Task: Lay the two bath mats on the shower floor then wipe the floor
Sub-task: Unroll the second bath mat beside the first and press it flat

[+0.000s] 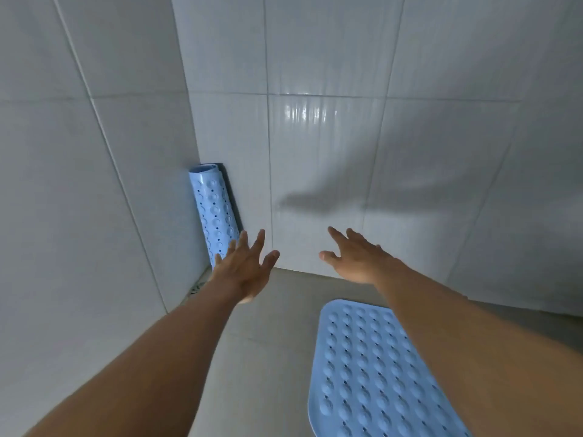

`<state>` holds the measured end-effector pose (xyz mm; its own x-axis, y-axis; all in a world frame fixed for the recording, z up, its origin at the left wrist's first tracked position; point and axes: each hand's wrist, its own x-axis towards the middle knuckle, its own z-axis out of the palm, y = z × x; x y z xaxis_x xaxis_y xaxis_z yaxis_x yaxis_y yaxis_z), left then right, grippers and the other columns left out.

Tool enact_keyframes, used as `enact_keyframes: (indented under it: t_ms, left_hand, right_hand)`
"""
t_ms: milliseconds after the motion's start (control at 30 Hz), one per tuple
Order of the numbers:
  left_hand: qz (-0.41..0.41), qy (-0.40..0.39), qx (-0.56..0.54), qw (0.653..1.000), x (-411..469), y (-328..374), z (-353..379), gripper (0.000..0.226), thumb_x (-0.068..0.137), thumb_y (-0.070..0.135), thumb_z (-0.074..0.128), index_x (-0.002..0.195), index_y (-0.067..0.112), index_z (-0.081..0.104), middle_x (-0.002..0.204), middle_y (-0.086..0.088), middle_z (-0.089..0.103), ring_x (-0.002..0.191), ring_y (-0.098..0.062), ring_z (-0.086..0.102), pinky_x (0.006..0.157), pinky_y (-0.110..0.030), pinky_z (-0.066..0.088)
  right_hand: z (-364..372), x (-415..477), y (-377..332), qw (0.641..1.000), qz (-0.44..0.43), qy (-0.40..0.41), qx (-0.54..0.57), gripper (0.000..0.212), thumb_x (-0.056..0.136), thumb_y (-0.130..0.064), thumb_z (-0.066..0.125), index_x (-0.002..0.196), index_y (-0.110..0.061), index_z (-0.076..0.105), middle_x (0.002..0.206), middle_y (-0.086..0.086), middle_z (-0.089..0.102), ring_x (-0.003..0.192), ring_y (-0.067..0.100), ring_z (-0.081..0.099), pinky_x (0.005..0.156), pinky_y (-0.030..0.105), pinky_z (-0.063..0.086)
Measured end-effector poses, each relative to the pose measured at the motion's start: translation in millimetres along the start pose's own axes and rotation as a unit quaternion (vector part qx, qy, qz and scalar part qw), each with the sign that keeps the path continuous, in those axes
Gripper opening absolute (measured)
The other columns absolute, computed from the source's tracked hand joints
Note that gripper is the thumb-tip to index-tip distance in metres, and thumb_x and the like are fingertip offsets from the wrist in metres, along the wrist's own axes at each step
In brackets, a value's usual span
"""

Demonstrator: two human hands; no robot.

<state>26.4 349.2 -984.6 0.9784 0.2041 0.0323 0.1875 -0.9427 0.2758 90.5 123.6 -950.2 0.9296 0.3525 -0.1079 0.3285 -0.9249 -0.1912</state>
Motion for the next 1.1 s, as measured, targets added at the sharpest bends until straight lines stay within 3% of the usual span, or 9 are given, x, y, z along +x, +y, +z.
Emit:
enact_keyframes:
  t_ms: [167, 300, 500, 633, 767, 833, 933, 1000, 1100]
  left_hand:
    - [-0.038, 0.05, -0.028, 0.998, 39.1, -56.3, -20.1, 0.068, 0.102, 0.057, 0.027, 0.159, 0.029, 0.001, 0.168, -0.006, 0.0, 0.154, -0.028, 0.006, 0.121, -0.054, 0.016]
    - [-0.084, 0.09, -0.09, 0.988, 80.3, -89.5, -20.3, 0.07, 0.101, 0.048, 0.042, 0.159, 0.024, 0.011, 0.164, -0.008, 0.02, 0.146, -0.03, 0.03, 0.115, -0.046, 0.031]
    - [-0.161, 0.104, -0.189, 0.963, 145.1, -127.4, 1.1, 0.061, 0.1, 0.035, 0.053, 0.152, 0.016, 0.029, 0.149, -0.014, 0.044, 0.135, -0.032, 0.043, 0.104, -0.038, 0.037]
    - [-0.171, 0.118, -0.217, 0.954, 181.1, -140.5, 9.3, 0.064, 0.097, 0.027, 0.058, 0.152, 0.015, 0.028, 0.147, -0.014, 0.047, 0.131, -0.032, 0.047, 0.098, -0.036, 0.04]
    - [-0.193, 0.135, -0.251, 0.939, 211.2, -148.9, 5.2, 0.065, 0.092, 0.014, 0.059, 0.148, 0.019, 0.027, 0.133, -0.01, 0.05, 0.111, -0.03, 0.054, 0.081, -0.033, 0.044]
    - [-0.206, 0.141, -0.288, 0.924, 223.7, -152.4, 5.2, 0.059, 0.089, 0.005, 0.055, 0.14, 0.019, 0.029, 0.118, -0.003, 0.048, 0.096, -0.023, 0.053, 0.067, -0.027, 0.043]
    - [-0.22, 0.139, -0.347, 0.901, 234.8, -154.9, 8.1, 0.052, 0.088, -0.001, 0.05, 0.125, 0.023, 0.024, 0.106, -0.005, 0.053, 0.077, -0.017, 0.054, 0.053, -0.023, 0.044]
    - [-0.227, 0.134, -0.398, 0.879, 239.3, -155.9, 9.7, 0.057, 0.09, 0.002, 0.055, 0.129, 0.022, 0.02, 0.107, -0.009, 0.057, 0.079, -0.017, 0.058, 0.058, -0.027, 0.05]
    - [-0.226, 0.128, -0.436, 0.862, 242.6, -159.3, 10.4, 0.06, 0.086, 0.018, 0.069, 0.132, 0.018, 0.031, 0.118, -0.01, 0.062, 0.099, -0.025, 0.064, 0.083, -0.042, 0.058]
  right_hand:
    - [-1.8, 64.7, -52.3, 0.999, -0.046, 0.009, 0.009, 0.07, 0.103, -0.057, 0.029, 0.16, -0.029, 0.0, 0.167, 0.006, 0.008, 0.153, 0.026, 0.012, 0.12, 0.053, 0.019]
    - [10.6, 130.9, -88.8, 0.994, -0.106, 0.004, 0.026, 0.07, 0.104, -0.051, 0.035, 0.16, -0.027, 0.002, 0.167, 0.006, 0.009, 0.153, 0.024, 0.014, 0.119, 0.046, 0.022]
    - [28.2, 235.7, -140.3, 0.978, -0.196, 0.006, 0.073, 0.07, 0.104, -0.041, 0.043, 0.16, -0.02, 0.007, 0.164, 0.008, 0.023, 0.149, 0.027, 0.027, 0.116, 0.041, 0.028]
    - [34.9, 279.3, -165.1, 0.966, -0.228, 0.011, 0.123, 0.07, 0.102, -0.033, 0.051, 0.159, -0.018, 0.014, 0.158, 0.006, 0.036, 0.143, 0.027, 0.038, 0.11, 0.038, 0.034]
    - [39.8, 312.4, -183.3, 0.954, -0.235, 0.025, 0.186, 0.041, 0.091, -0.029, 0.056, 0.131, -0.023, 0.049, 0.114, -0.002, 0.067, 0.104, 0.022, 0.066, 0.085, 0.037, 0.055]
    - [41.9, 325.6, -191.6, 0.944, -0.221, 0.029, 0.244, 0.039, 0.091, -0.031, 0.058, 0.126, -0.016, 0.052, 0.105, 0.0, 0.067, 0.097, 0.021, 0.066, 0.08, 0.038, 0.056]
    - [45.5, 334.7, -200.7, 0.932, -0.192, 0.026, 0.307, 0.051, 0.093, -0.031, 0.061, 0.136, -0.014, 0.039, 0.114, 0.0, 0.06, 0.101, 0.02, 0.061, 0.079, 0.032, 0.047]
    - [49.4, 339.1, -203.0, 0.92, -0.174, 0.021, 0.352, 0.062, 0.089, -0.031, 0.068, 0.137, -0.015, 0.033, 0.113, -0.003, 0.058, 0.098, 0.015, 0.059, 0.079, 0.031, 0.046]
    - [49.9, 343.5, -205.6, 0.902, -0.134, -0.016, 0.41, 0.085, 0.072, -0.028, 0.08, 0.141, -0.013, 0.032, 0.125, 0.002, 0.06, 0.108, 0.02, 0.061, 0.09, 0.04, 0.052]
